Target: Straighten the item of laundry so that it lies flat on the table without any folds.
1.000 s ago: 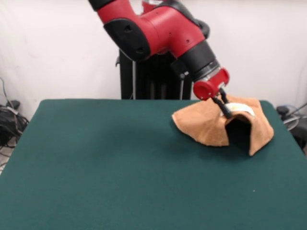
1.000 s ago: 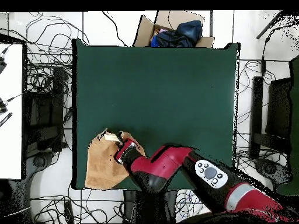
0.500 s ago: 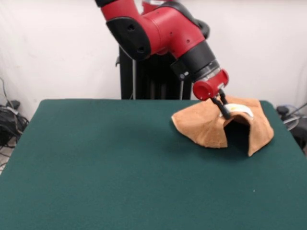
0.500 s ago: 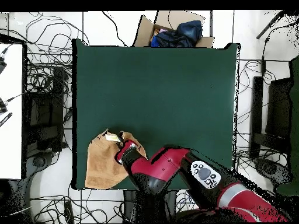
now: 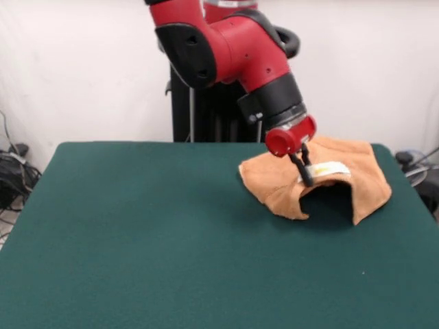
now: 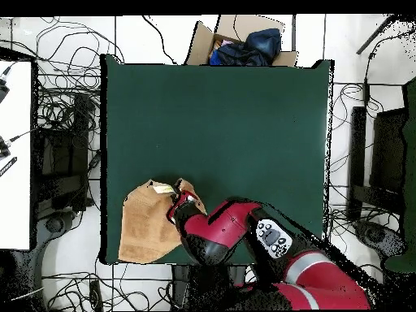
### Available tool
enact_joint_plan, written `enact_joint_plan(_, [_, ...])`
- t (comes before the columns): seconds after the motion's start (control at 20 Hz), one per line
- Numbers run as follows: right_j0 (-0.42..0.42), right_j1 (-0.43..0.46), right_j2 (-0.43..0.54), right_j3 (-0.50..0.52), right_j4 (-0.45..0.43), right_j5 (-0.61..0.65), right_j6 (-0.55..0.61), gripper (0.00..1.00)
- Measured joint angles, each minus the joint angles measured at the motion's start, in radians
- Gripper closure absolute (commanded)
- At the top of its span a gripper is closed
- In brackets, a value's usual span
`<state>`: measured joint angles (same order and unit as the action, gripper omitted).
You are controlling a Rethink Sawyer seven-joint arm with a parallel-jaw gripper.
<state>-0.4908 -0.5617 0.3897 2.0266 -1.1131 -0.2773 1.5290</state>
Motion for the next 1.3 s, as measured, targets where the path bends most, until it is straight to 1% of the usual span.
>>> enact_joint_plan(0.25, [0.018,0.0,-0.013,-0.022,0.027,0.148,0.0,1.0])
enact_joint_plan(0.35, [0.024,0.0,-0.021,-0.035,0.059,0.311,0.0,1.0])
enact_joint_plan(0.6, [0.037,0.003,-0.036,-0.053,0.078,0.523,0.0,1.0])
enact_joint_plan(0.65, [0.041,0.008,-0.036,-0.06,0.078,0.592,0.0,1.0])
enact_joint_plan(0.85, [0.041,0.021,-0.036,-0.07,0.078,0.649,0.0,1.0])
enact_joint_plan(1.3, [0.023,0.026,-0.03,-0.071,0.09,0.649,0.0,1.0])
